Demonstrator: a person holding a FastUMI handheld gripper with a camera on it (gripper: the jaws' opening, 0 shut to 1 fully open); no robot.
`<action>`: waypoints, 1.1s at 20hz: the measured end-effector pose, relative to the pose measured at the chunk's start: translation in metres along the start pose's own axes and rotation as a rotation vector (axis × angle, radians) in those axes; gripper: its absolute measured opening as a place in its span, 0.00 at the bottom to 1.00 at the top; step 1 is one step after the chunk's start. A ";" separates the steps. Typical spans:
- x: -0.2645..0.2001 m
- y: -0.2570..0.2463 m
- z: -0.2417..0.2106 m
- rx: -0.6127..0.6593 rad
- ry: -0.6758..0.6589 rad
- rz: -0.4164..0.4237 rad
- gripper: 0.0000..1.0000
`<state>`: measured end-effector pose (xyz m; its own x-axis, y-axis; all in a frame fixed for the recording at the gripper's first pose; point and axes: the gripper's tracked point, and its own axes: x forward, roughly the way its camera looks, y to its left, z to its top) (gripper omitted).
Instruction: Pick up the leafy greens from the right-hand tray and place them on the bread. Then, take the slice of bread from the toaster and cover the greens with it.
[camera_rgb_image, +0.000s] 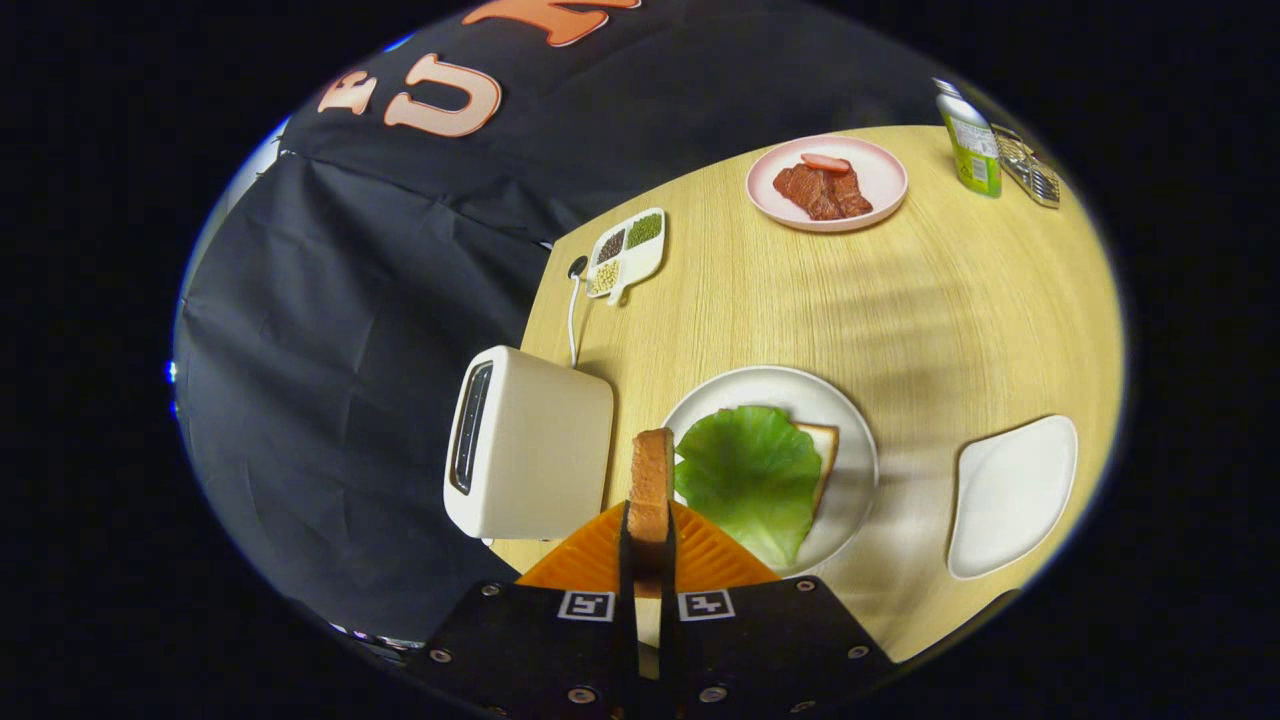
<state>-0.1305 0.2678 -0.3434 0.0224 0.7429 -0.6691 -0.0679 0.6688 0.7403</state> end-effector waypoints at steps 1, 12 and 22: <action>0.006 -0.004 -0.003 -0.009 0.009 0.000 0.09; 0.026 -0.068 0.019 -0.154 -0.086 -0.200 0.43; -0.064 -0.048 0.107 -0.243 -0.487 -0.246 0.97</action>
<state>-0.0224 0.1909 -0.3294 0.5177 0.5328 -0.6694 -0.2276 0.8400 0.4925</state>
